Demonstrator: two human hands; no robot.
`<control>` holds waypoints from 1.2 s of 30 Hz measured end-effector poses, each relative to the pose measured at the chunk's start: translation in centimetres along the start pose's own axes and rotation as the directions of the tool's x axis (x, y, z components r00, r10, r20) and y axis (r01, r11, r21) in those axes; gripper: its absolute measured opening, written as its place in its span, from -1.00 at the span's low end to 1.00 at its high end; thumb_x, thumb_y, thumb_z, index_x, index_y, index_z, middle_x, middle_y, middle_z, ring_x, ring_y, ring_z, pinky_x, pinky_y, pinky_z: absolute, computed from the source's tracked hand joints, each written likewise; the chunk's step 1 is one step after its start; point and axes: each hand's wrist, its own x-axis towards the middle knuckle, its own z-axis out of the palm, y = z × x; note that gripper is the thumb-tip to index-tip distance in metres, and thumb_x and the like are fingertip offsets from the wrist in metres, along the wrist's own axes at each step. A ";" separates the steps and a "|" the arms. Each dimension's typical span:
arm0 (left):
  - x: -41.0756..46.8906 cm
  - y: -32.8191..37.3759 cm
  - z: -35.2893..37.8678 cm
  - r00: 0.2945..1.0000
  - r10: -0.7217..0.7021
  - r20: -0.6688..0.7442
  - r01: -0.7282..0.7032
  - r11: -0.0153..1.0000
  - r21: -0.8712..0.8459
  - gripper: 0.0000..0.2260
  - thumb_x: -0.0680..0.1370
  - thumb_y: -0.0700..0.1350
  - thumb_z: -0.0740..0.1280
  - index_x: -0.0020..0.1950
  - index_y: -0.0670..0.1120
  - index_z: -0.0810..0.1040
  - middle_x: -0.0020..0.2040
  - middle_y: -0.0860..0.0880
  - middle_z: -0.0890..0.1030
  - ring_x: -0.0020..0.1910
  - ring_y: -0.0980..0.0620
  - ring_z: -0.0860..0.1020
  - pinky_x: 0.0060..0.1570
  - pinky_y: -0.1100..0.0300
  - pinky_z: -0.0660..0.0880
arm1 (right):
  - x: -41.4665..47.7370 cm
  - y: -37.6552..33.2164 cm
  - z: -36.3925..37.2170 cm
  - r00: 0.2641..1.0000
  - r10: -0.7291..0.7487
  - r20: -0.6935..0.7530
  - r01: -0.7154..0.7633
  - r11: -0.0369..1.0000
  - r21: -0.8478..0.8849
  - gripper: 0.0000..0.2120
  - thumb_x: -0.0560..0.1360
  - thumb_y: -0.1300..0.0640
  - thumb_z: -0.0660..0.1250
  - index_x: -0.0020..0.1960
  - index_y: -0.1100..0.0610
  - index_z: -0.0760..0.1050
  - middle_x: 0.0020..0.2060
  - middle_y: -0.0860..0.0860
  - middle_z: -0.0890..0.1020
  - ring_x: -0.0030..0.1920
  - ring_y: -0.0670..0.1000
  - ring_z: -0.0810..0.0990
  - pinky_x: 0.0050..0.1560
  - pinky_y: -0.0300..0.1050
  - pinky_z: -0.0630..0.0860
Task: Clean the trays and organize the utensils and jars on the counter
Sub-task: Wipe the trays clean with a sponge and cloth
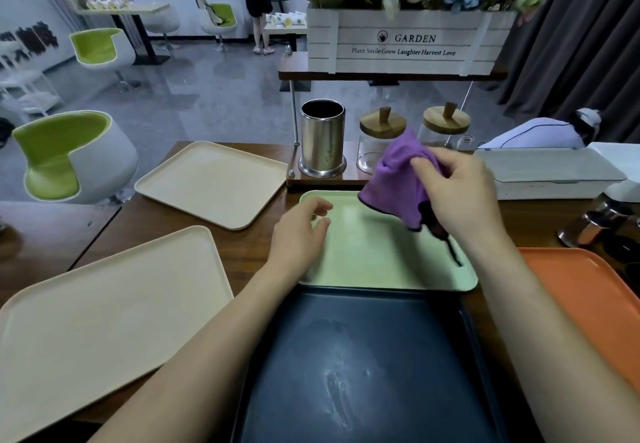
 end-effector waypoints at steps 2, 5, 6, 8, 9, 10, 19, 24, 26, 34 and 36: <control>0.1 -1.7 -0.6 1.000 0.002 0.027 -0.006 0.988 0.155 -0.70 0.62 -0.10 0.31 0.35 0.05 0.56 0.30 0.03 0.57 0.28 -0.01 0.52 0.26 0.08 0.43 | -1.0 0.2 0.9 0.978 0.013 0.207 0.028 0.981 -0.193 -0.79 0.53 -0.14 0.29 0.02 -0.10 0.66 -0.28 0.00 0.63 -0.20 0.04 0.57 -0.19 -0.06 0.45; -0.2 -4.1 -1.1 0.991 -0.009 0.132 -0.029 0.958 0.286 -0.50 0.64 -0.09 0.27 0.58 -0.11 0.33 0.53 -0.11 0.40 0.49 -0.11 0.36 0.41 0.07 0.30 | -3.6 2.4 4.5 0.770 0.162 0.617 0.175 0.876 -0.449 -0.65 0.53 -0.23 0.23 0.04 -0.02 0.63 -0.07 0.06 0.65 -0.01 0.14 0.58 -0.03 -0.06 0.43; -0.4 -4.7 -1.1 0.984 -0.017 0.178 -0.039 0.952 0.305 -0.46 0.66 -0.08 0.24 0.63 -0.13 0.23 0.57 -0.13 0.34 0.54 -0.12 0.30 0.47 0.01 0.26 | -4.2 3.2 5.3 0.718 0.196 0.668 0.232 0.838 -0.494 -0.63 0.56 -0.21 0.22 0.14 0.00 0.61 0.09 0.07 0.63 0.13 0.16 0.56 0.10 -0.01 0.46; -0.9 -5.6 -0.9 0.964 -0.033 0.262 -0.062 0.936 0.345 -0.44 0.69 -0.05 0.16 0.66 -0.12 0.08 0.62 -0.11 0.26 0.59 -0.15 0.20 0.54 -0.13 0.15 | -4.7 4.7 6.5 0.683 0.218 0.697 0.302 0.785 -0.542 -0.61 0.61 -0.13 0.16 0.38 -0.08 0.48 0.39 0.03 0.47 0.40 0.18 0.39 0.33 0.14 0.38; -1.1 -5.9 -0.8 0.957 -0.038 0.289 -0.073 0.928 0.365 -0.45 0.71 -0.04 0.12 0.67 -0.11 0.04 0.63 -0.09 0.23 0.61 -0.16 0.15 0.55 -0.16 0.09 | -4.6 5.1 6.9 0.673 0.225 0.704 0.315 0.774 -0.549 -0.57 0.62 -0.11 0.14 0.48 -0.13 0.37 0.50 -0.01 0.35 0.50 0.18 0.25 0.42 0.22 0.27; -1.3 -6.1 -0.7 0.952 -0.038 0.305 -0.085 0.922 0.379 -0.46 0.72 -0.03 0.08 0.67 -0.11 0.02 0.64 -0.08 0.21 0.62 -0.16 0.12 0.56 -0.17 0.06 | -4.5 5.5 7.4 0.662 0.234 0.712 0.324 0.767 -0.553 -0.54 0.64 -0.09 0.11 0.53 -0.18 0.26 0.56 -0.05 0.23 0.56 0.17 0.13 0.47 0.32 0.13; -1.1 -6.9 -0.8 0.932 0.002 0.363 -0.144 0.920 0.365 -0.47 0.71 -0.09 0.04 0.67 -0.10 -0.01 0.65 -0.05 0.17 0.64 -0.01 0.07 0.58 -0.23 -0.06 | -0.7 3.1 16.4 0.724 0.258 0.640 0.315 0.701 -0.639 -0.52 0.69 -0.14 -0.07 0.60 -0.23 -0.02 0.62 -0.06 0.03 0.58 0.25 0.00 0.41 0.49 0.05; -1.3 -7.0 -0.6 0.948 0.038 0.317 -0.156 0.921 0.356 -0.50 0.71 -0.10 0.03 0.66 -0.09 0.03 0.64 -0.03 0.19 0.63 0.03 0.07 0.59 -0.19 -0.06 | -2.4 2.1 18.4 0.738 0.276 0.616 0.285 0.700 -0.655 -0.48 0.69 -0.04 -0.01 0.60 -0.22 -0.07 0.62 -0.04 -0.01 0.58 0.32 -0.10 0.32 0.65 -0.04; -1.7 -7.1 -0.6 0.958 0.063 0.280 -0.171 0.909 0.380 -0.51 0.72 -0.08 0.02 0.66 -0.09 0.03 0.63 -0.02 0.22 0.63 0.03 0.09 0.59 -0.16 -0.02 | -3.2 2.2 17.4 0.714 0.248 0.654 0.310 0.726 -0.614 -0.51 0.69 -0.06 -0.03 0.60 -0.24 -0.03 0.62 -0.07 0.00 0.59 0.28 -0.10 0.33 0.64 -0.06; -0.9 -7.1 -1.2 0.943 0.088 0.321 -0.242 0.843 0.480 -0.49 0.73 -0.01 -0.02 0.68 -0.06 0.00 0.67 -0.01 0.10 0.62 -0.05 0.14 0.55 -0.13 0.13 | -6.0 2.0 14.1 0.652 0.226 0.724 0.313 0.789 -0.528 -0.58 0.68 -0.08 0.05 0.52 -0.32 0.18 0.62 -0.15 -0.03 0.61 0.18 -0.13 0.38 0.58 -0.13; -0.4 -7.3 -1.5 0.925 0.098 0.366 -0.295 0.793 0.532 -0.50 0.72 0.02 -0.02 0.67 -0.02 0.06 0.68 -0.01 0.06 0.63 -0.10 0.11 0.53 -0.16 0.17 | -6.2 2.4 12.9 0.632 0.200 0.749 0.321 0.812 -0.487 -0.56 0.67 -0.05 0.11 0.50 -0.37 0.21 0.62 -0.20 -0.01 0.62 0.12 -0.12 0.44 0.50 -0.15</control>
